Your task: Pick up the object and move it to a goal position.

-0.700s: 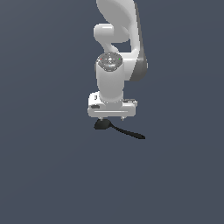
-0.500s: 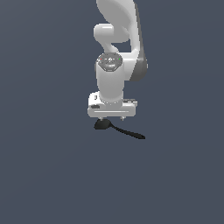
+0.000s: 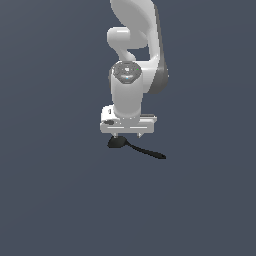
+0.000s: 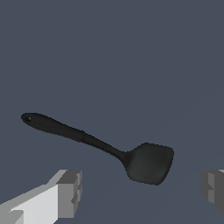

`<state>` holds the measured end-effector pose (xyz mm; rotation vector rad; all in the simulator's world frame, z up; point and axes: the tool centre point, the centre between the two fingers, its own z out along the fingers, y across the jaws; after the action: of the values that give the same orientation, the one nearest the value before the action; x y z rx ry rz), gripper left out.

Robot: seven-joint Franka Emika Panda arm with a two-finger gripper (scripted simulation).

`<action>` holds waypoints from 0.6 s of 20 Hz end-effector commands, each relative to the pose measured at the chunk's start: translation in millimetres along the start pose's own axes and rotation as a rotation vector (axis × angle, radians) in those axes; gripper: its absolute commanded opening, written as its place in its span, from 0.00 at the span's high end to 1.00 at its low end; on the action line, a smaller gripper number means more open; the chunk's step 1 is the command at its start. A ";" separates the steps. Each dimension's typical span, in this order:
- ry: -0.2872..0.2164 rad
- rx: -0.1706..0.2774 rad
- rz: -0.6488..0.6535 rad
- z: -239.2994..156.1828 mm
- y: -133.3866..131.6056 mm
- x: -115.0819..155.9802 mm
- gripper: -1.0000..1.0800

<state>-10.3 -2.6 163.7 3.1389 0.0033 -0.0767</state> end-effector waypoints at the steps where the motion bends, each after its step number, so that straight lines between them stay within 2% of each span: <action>1: 0.000 0.000 0.001 -0.1 0.1 -0.1 0.04; 12: 0.003 -0.005 -0.112 9.7 -2.7 -1.4 0.04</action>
<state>-11.7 -0.5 156.2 3.1336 0.1425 -0.0726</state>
